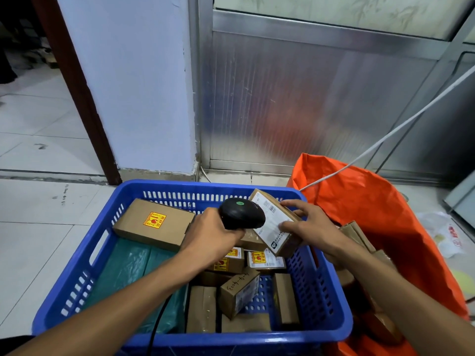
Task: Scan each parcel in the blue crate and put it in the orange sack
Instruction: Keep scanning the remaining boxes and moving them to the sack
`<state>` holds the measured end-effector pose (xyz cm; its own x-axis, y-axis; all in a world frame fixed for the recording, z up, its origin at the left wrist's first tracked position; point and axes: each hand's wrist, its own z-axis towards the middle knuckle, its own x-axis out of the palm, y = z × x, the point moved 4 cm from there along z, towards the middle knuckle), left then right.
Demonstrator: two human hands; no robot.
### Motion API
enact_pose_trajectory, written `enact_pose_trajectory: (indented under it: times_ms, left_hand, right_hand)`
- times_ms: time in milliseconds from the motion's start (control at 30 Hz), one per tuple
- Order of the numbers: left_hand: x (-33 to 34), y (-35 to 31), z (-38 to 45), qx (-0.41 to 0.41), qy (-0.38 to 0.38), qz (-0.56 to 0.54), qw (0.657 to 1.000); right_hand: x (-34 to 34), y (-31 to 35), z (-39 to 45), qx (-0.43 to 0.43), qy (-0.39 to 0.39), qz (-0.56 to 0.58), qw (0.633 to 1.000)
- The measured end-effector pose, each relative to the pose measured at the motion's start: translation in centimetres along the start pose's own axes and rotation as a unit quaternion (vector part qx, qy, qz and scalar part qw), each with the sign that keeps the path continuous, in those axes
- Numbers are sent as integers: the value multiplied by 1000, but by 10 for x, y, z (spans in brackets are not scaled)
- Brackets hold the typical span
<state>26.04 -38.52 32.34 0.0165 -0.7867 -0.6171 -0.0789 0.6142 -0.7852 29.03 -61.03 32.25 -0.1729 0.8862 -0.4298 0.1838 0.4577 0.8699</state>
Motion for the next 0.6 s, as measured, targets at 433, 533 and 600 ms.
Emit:
enact_pose_trajectory:
  times_ms: [433,533,600]
  left_hand:
    - [-1,-3,-5,0,-2,-3,1000]
    - [-2,-4,-6,-1,-2,-5,1000]
    - [-2,-5,-6,-3,-3,-8,1000]
  right_hand:
    - [4,-8,0,-1,8,-30,1000]
    - [6,-7,0,5,13,-27,1000]
    - [7,-7,0,6,14,-27,1000]
